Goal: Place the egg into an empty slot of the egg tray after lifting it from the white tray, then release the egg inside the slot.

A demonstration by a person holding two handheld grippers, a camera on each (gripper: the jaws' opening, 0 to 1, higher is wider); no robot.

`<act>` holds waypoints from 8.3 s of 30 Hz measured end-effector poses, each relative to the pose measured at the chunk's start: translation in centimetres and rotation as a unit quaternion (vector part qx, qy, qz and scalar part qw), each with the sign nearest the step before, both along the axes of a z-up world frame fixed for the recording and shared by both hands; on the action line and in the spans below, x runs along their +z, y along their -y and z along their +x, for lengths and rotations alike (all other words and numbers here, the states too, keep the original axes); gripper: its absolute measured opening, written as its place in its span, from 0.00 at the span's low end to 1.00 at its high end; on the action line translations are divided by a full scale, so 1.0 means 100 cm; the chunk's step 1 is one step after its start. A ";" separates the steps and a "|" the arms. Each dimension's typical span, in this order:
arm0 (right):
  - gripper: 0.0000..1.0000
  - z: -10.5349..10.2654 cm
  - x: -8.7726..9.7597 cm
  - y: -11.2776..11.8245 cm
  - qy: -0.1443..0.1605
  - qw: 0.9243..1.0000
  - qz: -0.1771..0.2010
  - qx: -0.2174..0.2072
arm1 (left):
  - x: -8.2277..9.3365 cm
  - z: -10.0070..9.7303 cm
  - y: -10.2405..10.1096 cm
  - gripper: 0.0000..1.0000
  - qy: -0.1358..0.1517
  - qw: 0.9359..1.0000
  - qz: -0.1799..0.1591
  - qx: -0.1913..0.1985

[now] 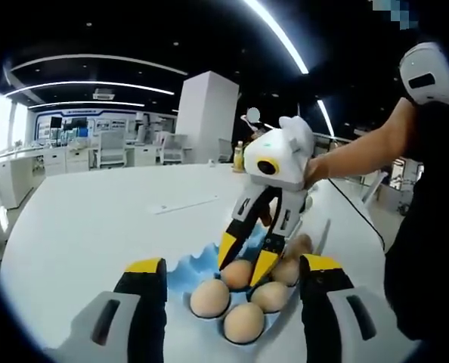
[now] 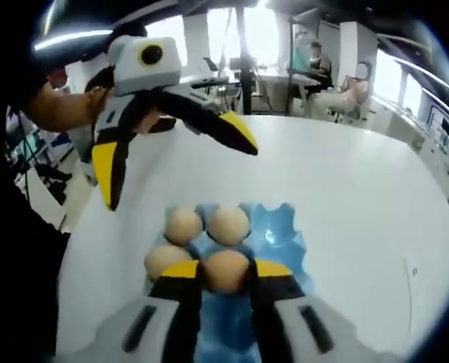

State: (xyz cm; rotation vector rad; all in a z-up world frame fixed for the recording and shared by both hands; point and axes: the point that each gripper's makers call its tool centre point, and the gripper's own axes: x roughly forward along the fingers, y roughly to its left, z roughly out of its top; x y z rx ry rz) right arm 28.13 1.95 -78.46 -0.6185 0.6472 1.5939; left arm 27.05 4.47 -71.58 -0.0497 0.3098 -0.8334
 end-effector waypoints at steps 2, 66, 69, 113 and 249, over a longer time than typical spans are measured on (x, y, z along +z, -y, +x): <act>0.25 0.000 0.001 -0.001 -0.006 1.000 0.001 -0.002 | 0.000 0.000 -0.001 0.72 0.001 1.000 0.001 0.001; 0.30 0.021 0.014 0.129 -0.015 0.992 0.015 -0.128 | 0.008 0.000 0.015 0.73 0.007 1.000 0.003 -0.018; 0.30 0.022 0.013 0.140 -0.003 0.991 0.010 -0.133 | 0.008 -0.001 0.016 0.73 0.008 1.000 0.004 -0.019; 0.31 0.029 0.001 0.278 0.031 0.971 -0.058 -0.232 | 0.015 0.000 0.021 0.72 0.016 1.000 0.004 -0.023; 0.25 0.026 0.034 0.168 0.028 0.993 -0.073 -0.085 | 0.011 0.000 0.006 0.70 0.019 1.000 0.008 -0.013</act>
